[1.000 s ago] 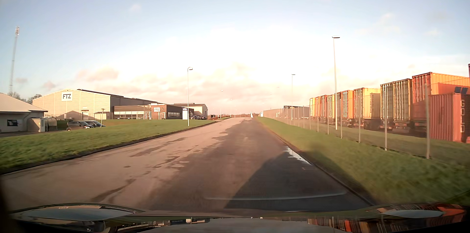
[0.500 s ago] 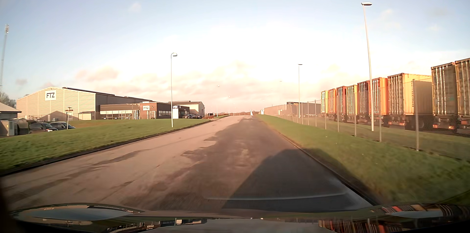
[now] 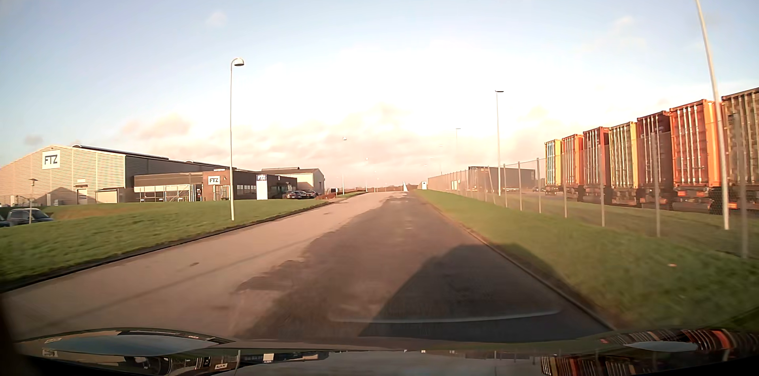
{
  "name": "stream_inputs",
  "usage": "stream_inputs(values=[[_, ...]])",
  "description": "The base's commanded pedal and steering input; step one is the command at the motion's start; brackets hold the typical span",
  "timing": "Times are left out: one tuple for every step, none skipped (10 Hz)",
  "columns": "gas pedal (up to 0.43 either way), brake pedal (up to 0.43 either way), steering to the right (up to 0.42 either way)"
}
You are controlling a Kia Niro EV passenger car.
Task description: Follow the waypoints while adhering to traffic rules and regulations
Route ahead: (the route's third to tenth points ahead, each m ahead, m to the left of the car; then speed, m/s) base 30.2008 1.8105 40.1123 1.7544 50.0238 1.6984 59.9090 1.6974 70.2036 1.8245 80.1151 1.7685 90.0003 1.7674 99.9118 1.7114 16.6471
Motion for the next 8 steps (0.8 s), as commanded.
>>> stream_inputs(values=[[0.150, 0.000, 0.001], [0.150, 0.000, 0.001], [0.150, 0.000, 0.001], [0.150, 0.000, 0.001], [0.138, 0.000, 0.000], [0.130, 0.000, 0.000], [0.130, 0.000, 0.001], [0.118, 0.000, 0.001]])
